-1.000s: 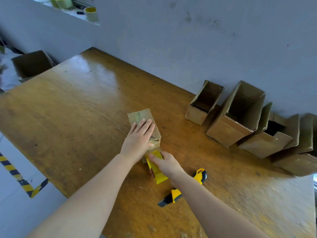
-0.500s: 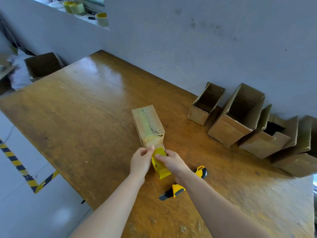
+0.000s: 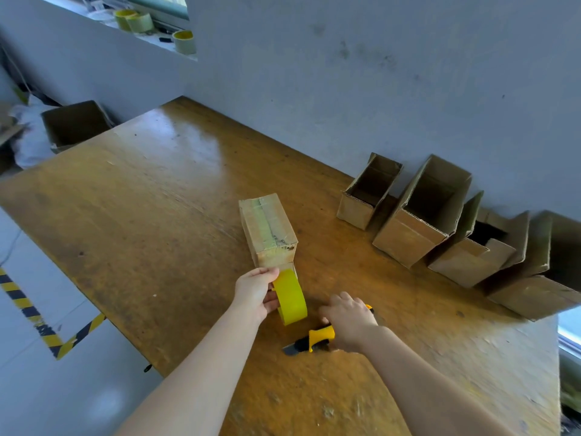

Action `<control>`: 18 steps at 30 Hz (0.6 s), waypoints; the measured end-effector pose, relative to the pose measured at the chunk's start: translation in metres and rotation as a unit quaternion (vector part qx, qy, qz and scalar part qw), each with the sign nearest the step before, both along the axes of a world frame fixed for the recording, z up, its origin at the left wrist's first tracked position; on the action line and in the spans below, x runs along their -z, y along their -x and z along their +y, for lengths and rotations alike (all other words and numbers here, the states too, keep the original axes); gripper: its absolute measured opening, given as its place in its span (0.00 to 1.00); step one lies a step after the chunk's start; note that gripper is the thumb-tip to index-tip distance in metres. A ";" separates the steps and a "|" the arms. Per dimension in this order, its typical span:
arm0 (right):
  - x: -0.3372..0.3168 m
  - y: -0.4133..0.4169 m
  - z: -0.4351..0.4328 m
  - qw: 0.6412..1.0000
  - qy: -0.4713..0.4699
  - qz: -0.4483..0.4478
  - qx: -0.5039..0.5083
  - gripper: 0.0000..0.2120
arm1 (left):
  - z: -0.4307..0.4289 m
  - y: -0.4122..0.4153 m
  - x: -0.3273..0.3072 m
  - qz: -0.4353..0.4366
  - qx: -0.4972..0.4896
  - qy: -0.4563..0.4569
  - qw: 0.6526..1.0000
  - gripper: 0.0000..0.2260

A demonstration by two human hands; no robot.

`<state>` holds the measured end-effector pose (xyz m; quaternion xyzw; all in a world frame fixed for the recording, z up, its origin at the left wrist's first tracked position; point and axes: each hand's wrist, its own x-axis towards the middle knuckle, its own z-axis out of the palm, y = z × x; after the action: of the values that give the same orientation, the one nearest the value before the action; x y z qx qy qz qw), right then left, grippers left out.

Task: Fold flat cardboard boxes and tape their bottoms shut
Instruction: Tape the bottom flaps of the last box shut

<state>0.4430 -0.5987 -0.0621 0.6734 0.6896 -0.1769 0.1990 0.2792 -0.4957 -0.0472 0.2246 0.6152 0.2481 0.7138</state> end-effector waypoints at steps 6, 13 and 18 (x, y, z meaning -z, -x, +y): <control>-0.008 -0.018 0.003 0.995 -0.018 0.006 0.102 0.17 | 0.003 0.005 -0.006 0.061 0.007 -0.027 0.998 0.05; -0.017 -0.019 0.011 0.953 -0.120 0.170 0.219 0.17 | 0.000 0.002 -0.008 0.105 0.017 -0.056 0.993 0.02; -0.030 -0.001 0.028 0.916 -0.243 0.236 0.214 0.17 | -0.005 -0.001 -0.008 0.122 0.011 -0.088 0.989 0.03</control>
<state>0.4438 -0.5708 -0.0324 0.7712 0.5777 -0.1959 -0.1819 0.2802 -0.5002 -0.0397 0.3224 0.6707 0.2640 0.6135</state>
